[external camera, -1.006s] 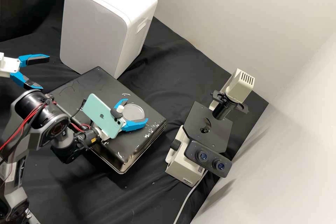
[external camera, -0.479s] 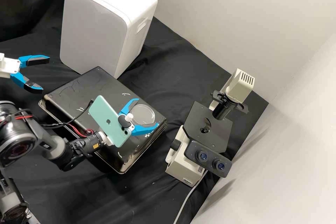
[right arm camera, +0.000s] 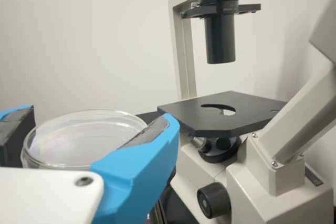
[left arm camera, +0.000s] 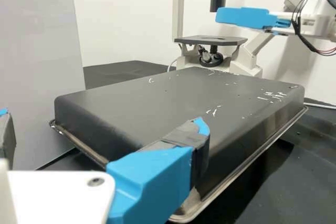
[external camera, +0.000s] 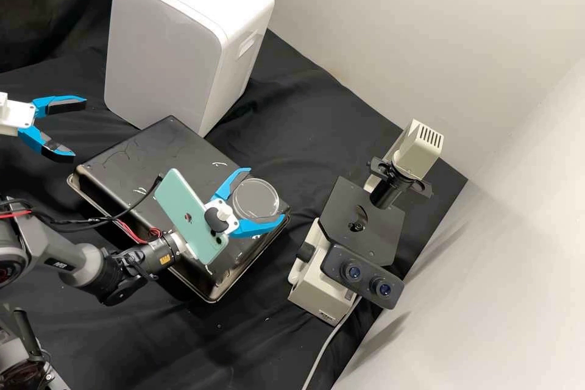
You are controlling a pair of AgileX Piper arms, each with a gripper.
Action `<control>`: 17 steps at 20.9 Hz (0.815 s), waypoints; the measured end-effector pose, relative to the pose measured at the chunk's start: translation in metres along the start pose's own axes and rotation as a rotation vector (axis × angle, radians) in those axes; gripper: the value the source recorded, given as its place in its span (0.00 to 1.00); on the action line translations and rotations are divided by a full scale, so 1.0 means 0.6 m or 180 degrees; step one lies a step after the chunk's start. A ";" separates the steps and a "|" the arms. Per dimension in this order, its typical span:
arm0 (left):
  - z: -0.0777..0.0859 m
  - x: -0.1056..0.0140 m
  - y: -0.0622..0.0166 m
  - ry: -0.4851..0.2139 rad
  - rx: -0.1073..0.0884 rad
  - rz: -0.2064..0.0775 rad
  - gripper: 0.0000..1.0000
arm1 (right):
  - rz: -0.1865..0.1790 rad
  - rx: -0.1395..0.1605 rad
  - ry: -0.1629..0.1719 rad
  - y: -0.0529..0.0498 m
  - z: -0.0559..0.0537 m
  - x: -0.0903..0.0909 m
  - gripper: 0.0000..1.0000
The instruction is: Place the petri dish on the microscope
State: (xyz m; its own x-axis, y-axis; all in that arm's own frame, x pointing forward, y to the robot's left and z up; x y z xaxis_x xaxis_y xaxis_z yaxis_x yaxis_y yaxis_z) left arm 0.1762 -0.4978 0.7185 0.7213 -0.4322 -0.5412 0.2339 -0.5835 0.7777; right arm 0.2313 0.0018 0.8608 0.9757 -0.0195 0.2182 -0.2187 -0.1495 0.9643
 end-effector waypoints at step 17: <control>-0.002 0.005 0.001 0.0000 0.0000 0.0001 1.00 | -0.0098 -0.0213 -0.0302 -0.008 0.030 0.123 0.00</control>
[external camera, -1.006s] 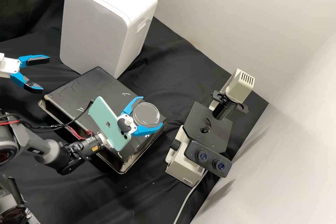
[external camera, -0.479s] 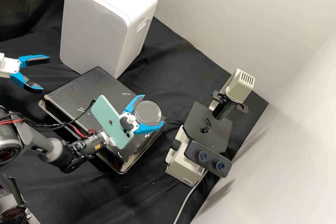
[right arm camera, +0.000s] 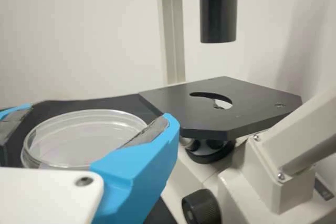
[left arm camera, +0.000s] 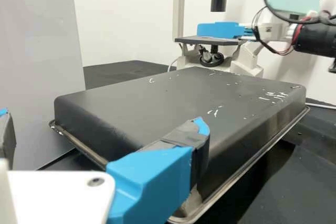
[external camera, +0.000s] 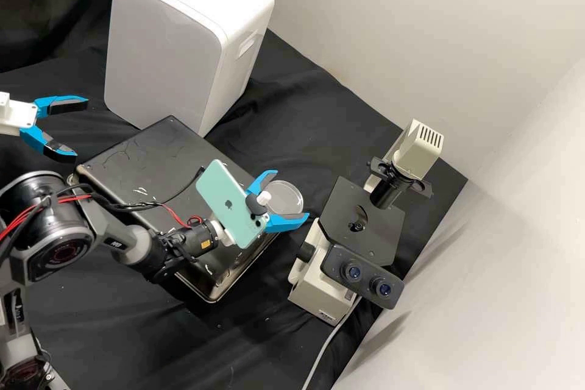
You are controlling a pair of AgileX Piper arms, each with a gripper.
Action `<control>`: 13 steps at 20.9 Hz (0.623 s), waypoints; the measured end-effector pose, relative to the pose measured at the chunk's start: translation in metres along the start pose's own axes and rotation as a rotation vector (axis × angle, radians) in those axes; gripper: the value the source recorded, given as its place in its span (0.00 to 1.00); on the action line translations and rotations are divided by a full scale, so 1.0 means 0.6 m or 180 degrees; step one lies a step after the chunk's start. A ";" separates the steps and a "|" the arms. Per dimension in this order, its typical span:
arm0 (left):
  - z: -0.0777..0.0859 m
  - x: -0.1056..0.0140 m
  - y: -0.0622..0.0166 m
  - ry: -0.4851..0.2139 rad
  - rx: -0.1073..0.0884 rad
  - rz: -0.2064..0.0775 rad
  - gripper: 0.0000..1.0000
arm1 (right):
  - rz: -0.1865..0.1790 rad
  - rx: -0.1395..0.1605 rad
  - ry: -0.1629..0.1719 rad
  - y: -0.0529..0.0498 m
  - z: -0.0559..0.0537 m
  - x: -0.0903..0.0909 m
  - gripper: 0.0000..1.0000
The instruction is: Place the petri dish on the microscope
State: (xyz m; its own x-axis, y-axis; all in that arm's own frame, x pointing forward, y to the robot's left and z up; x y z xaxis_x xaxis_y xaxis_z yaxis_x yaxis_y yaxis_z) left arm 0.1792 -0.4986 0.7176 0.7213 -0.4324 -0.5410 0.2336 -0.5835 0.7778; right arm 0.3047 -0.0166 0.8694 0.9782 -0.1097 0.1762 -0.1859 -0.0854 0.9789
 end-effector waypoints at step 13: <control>-0.002 0.001 -0.004 0.0009 -0.0016 -0.0039 1.00 | 0.0211 -0.0065 -0.0308 0.037 0.027 0.092 0.00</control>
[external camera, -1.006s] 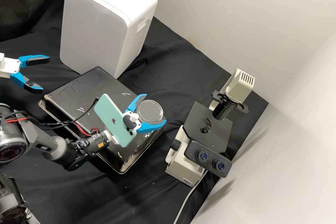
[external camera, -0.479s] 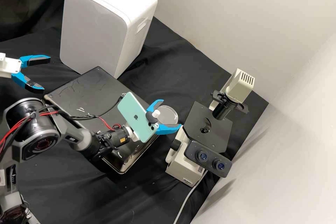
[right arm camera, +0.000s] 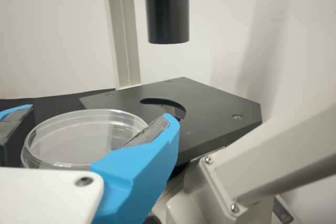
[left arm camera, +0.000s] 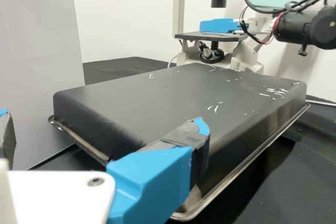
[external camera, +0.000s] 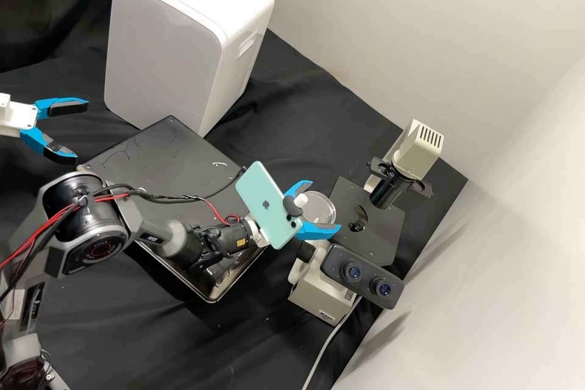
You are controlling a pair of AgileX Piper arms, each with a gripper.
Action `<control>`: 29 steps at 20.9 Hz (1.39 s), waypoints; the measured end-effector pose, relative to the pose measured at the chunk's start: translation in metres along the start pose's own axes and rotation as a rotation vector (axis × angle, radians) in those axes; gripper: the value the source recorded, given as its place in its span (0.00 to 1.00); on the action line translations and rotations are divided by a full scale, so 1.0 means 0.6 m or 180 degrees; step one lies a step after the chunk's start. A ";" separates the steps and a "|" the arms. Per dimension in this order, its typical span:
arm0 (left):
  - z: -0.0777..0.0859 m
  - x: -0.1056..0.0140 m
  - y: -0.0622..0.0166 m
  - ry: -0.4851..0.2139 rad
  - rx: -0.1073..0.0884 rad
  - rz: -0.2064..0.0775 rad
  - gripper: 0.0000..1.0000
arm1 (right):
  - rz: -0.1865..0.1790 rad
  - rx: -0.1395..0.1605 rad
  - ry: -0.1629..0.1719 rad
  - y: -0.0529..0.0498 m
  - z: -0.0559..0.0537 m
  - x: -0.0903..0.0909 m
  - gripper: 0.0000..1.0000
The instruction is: Place the petri dish on the microscope
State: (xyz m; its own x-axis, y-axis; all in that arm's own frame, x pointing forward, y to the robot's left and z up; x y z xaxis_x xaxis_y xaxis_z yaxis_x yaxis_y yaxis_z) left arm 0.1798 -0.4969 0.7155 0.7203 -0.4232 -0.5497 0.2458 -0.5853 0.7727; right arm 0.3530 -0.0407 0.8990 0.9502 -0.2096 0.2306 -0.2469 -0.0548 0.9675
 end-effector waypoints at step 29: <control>-0.001 0.007 -0.008 -0.0021 -0.0018 -0.0085 1.00 | 0.0044 -0.0356 -0.0324 -0.020 0.033 0.143 0.00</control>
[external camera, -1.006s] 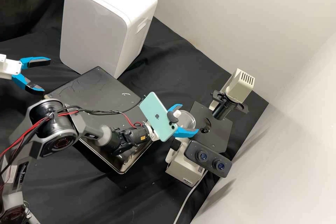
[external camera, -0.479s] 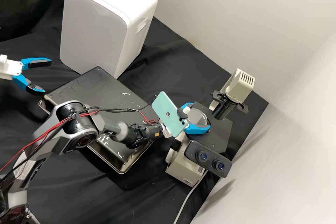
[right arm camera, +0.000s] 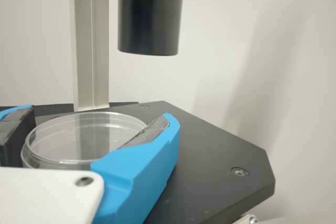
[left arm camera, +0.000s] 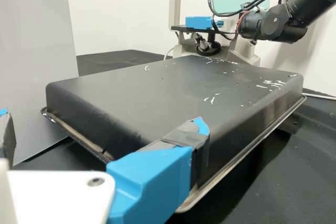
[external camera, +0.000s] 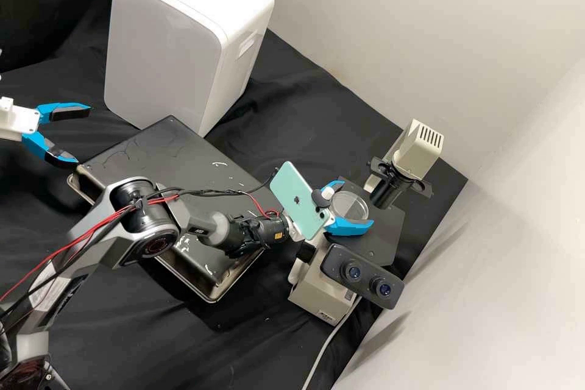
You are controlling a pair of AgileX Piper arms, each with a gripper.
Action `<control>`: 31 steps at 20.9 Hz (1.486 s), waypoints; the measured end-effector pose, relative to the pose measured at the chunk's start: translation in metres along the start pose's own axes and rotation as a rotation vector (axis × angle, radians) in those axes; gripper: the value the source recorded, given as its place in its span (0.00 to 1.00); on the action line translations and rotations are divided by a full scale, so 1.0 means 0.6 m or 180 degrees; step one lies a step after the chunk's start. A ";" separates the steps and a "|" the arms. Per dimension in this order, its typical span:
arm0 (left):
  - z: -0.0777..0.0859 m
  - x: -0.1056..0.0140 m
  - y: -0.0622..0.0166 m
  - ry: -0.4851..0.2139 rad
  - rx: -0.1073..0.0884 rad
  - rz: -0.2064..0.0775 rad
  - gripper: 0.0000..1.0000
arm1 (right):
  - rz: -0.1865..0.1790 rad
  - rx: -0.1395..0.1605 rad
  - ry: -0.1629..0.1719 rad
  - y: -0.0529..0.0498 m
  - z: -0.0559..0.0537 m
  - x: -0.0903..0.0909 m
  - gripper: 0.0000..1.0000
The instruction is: Place the petri dish on the microscope
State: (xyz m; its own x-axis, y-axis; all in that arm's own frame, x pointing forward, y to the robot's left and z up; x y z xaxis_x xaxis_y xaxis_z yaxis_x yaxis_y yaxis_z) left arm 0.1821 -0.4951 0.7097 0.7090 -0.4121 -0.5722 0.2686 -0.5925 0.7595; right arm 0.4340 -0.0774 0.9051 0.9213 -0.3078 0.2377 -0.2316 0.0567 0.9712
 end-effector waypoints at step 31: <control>0.000 0.002 0.002 -0.0004 0.0008 0.0018 1.00 | 0.0140 -0.0132 -0.0090 0.001 0.014 0.013 1.00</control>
State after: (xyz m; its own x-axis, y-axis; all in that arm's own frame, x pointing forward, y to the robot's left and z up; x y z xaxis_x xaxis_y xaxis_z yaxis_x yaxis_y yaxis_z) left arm 0.1835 -0.4963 0.7101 0.7097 -0.4165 -0.5683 0.2629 -0.5917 0.7621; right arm 0.4383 -0.0876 0.9075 0.9011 -0.3309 0.2802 -0.2581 0.1098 0.9599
